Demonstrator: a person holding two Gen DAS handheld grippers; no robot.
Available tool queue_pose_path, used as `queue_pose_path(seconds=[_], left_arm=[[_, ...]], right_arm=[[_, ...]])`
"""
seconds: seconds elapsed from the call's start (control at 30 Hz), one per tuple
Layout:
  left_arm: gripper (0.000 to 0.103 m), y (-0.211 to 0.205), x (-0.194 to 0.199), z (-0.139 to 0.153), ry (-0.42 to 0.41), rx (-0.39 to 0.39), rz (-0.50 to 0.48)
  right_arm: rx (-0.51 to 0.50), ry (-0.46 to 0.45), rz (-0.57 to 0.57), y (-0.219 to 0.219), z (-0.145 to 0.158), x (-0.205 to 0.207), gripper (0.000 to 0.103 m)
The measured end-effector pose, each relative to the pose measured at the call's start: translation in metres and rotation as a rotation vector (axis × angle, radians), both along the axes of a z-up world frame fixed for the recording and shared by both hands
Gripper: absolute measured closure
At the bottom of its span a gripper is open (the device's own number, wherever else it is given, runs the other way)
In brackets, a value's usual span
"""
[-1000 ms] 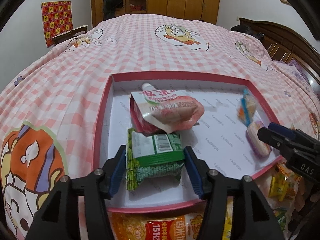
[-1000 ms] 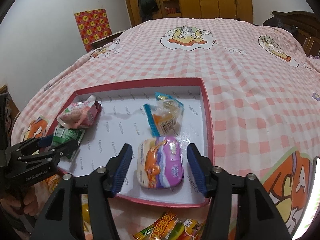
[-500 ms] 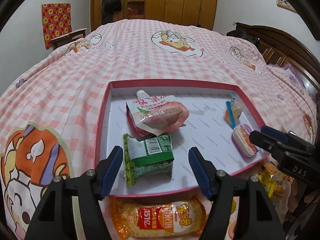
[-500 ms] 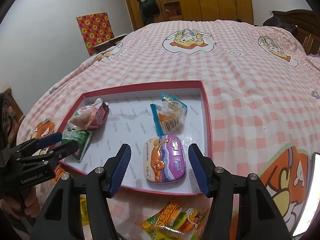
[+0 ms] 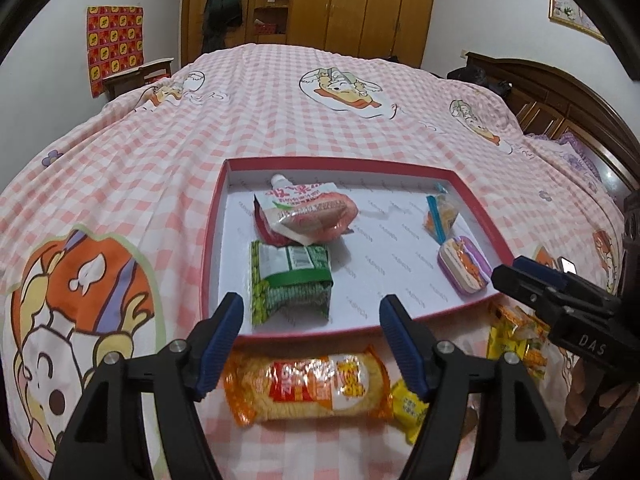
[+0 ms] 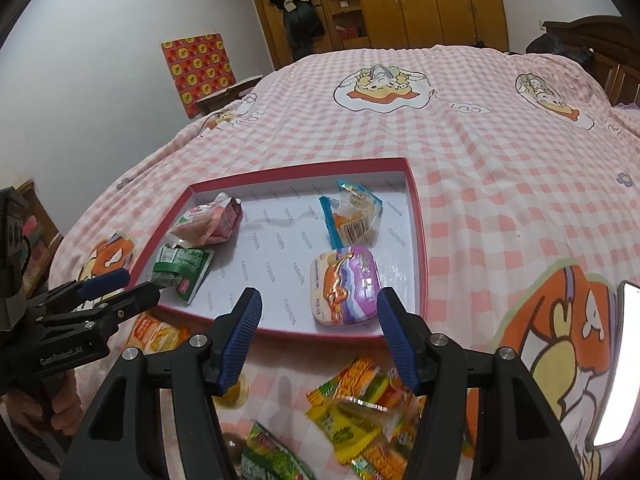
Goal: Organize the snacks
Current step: 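Move both open grippers back toward the loose snacks beside the tray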
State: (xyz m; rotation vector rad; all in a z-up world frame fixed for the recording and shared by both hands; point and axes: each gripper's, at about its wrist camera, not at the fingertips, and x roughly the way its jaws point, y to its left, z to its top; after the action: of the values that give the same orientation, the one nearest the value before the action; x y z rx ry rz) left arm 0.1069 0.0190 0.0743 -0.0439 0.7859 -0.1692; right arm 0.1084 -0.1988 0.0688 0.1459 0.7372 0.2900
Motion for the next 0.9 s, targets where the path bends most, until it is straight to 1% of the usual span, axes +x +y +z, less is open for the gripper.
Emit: queue_pose_path(seconds=[0.3,0.57,0.7,0.9], left_arm=[[0.029,0.004,-0.015,-0.007,0.021,-0.009,0.009],[0.027,0.006,-0.020,-0.018,0.056,-0.012,0.023],[0.021,0.004,-0.021,-0.024,0.068,-0.005,0.024],[0.017,-0.001,-0.021,-0.032,0.080,0.020,0.021]], right_arm=[[0.007,-0.003,0.001,-0.001,0.000,-0.012,0.042],[0.023,0.000,-0.004,-0.005,-0.002,-0.028,0.042],[0.028,0.001,-0.004,-0.005,-0.003,-0.030,0.042],[0.034,0.009,-0.001,-0.007,-0.007,-0.031,0.041]])
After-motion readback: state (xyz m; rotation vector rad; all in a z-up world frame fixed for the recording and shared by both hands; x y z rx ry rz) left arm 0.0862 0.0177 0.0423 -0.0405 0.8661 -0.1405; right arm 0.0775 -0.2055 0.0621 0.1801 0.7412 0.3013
